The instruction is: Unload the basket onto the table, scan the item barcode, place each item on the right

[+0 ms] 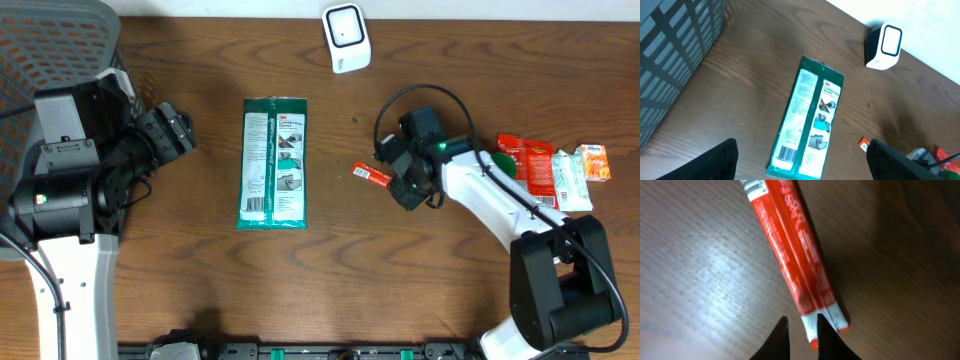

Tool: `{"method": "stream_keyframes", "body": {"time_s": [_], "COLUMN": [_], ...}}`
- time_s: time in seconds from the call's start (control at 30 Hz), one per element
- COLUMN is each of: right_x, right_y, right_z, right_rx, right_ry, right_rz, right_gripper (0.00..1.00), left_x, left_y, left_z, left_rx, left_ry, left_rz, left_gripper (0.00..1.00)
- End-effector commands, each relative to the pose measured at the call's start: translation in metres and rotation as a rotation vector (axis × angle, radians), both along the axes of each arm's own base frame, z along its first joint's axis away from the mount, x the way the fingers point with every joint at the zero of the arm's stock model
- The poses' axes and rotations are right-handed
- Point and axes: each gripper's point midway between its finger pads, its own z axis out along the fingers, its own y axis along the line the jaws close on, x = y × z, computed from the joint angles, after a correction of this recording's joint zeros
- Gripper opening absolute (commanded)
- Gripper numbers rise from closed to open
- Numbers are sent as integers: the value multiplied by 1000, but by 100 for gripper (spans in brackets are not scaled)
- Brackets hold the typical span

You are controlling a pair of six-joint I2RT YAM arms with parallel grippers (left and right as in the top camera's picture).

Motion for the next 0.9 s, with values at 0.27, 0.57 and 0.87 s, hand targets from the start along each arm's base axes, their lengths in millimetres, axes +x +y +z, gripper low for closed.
{"method": "stream_keyframes", "body": {"time_s": [0.27, 0.57, 0.87], "right_x": [0, 1, 6], "right_y": [-10, -9, -7], "right_z": [-27, -25, -11], "right_rx": [-32, -29, -13], "right_ry": [-80, -85, -126], "right_rz": [39, 40, 37], "right_gripper": [20, 17, 22], "left_x": [0, 0, 0], "left_y": [1, 1, 1], "left_z": [2, 2, 2], "left_rx": [2, 2, 2], "left_ry": [-5, -5, -5], "left_rz": [-2, -2, -2], "left_gripper": [82, 83, 82]}}
